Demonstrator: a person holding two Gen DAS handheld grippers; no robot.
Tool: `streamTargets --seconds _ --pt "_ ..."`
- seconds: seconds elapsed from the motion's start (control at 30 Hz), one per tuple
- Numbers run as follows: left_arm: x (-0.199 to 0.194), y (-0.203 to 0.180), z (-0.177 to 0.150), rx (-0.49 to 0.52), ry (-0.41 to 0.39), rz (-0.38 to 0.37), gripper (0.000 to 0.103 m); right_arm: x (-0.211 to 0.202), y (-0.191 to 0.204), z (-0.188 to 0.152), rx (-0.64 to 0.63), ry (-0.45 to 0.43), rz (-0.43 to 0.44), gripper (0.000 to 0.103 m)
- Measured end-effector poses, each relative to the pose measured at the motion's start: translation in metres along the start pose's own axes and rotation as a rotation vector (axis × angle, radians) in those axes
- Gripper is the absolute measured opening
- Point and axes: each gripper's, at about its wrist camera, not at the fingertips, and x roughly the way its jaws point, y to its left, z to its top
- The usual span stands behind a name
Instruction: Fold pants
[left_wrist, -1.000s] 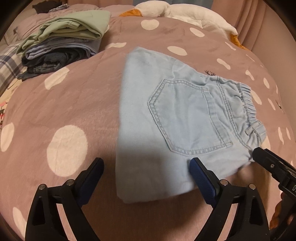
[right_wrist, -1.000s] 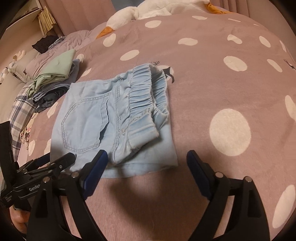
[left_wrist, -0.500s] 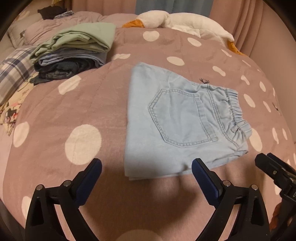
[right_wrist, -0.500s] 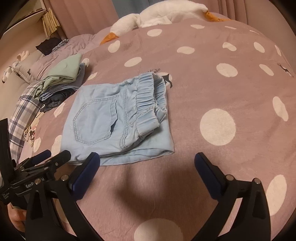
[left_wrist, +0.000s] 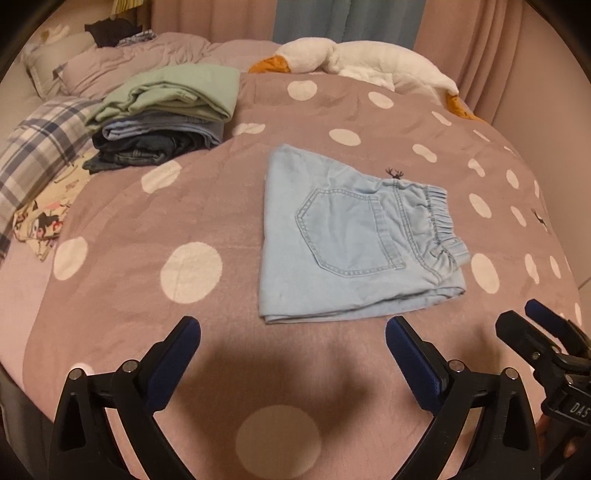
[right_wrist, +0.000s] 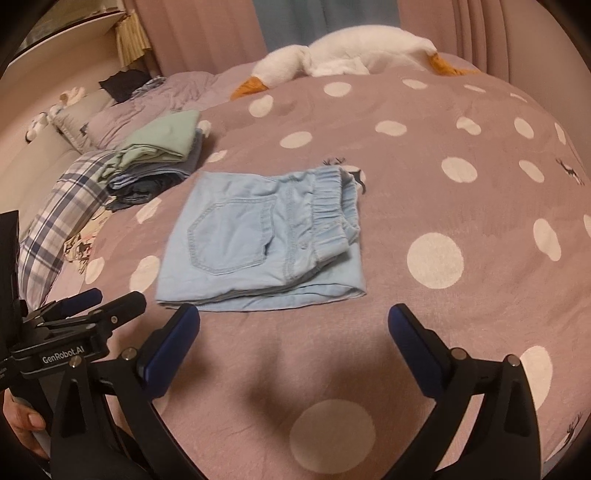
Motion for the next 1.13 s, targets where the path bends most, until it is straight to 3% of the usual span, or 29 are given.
streamTargets --seconds 0.43,1.13 --pt "-0.028 -0.003 -0.010 0.011 -0.036 -0.002 0.100 -0.029 0.017 -0.003 -0.049 -0.049 0.022 0.103" --pt "-0.039 -0.007 -0.016 0.028 -0.040 -0.002 0.100 -0.034 0.020 -0.006 -0.061 -0.050 0.036 0.103"
